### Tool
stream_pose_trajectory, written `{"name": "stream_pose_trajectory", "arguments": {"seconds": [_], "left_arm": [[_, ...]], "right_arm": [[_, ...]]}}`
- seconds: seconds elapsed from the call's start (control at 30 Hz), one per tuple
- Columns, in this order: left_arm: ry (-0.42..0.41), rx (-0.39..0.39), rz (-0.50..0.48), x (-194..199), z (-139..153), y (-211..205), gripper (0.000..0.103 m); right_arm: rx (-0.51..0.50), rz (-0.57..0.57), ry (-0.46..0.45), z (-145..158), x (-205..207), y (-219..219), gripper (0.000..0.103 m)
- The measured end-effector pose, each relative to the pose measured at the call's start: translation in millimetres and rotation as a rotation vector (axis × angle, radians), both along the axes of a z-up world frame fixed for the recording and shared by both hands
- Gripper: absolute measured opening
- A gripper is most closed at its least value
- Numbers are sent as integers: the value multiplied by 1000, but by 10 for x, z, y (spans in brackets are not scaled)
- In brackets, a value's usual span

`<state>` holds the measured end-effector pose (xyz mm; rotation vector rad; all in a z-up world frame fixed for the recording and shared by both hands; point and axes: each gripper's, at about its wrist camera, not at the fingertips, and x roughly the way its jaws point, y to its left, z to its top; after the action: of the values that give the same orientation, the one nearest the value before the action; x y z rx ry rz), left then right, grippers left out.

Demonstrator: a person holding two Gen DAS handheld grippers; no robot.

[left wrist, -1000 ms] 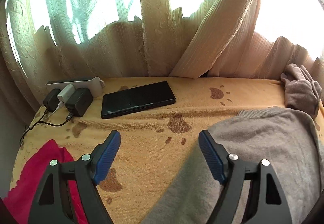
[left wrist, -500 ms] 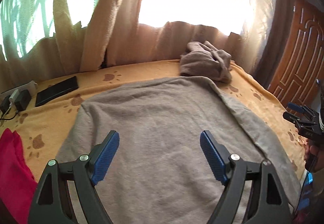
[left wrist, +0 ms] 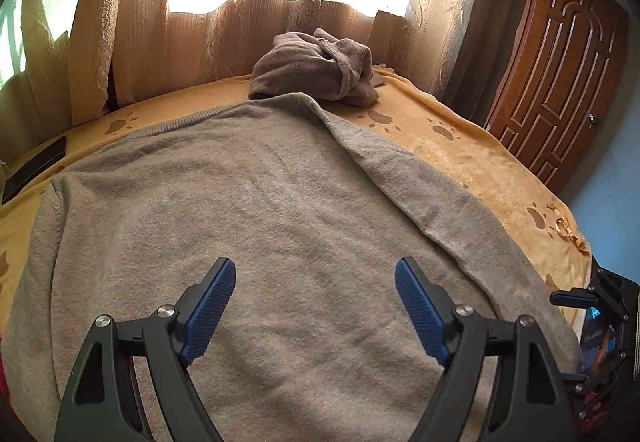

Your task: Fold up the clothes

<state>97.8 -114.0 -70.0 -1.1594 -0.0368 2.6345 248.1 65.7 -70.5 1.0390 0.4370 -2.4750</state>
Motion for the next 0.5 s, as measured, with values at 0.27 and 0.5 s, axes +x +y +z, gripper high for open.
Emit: {"name": "stream_pose_trajectory", "arguments": {"seconds": [0.27, 0.5], "left_arm": [[-40, 10, 15, -10, -144, -65, 85], [-58, 26, 6, 9, -178, -62, 85]], "right_arm": [[-66, -91, -127, -128, -138, 262, 43], [-321, -218, -168, 111, -258, 810, 10]]}}
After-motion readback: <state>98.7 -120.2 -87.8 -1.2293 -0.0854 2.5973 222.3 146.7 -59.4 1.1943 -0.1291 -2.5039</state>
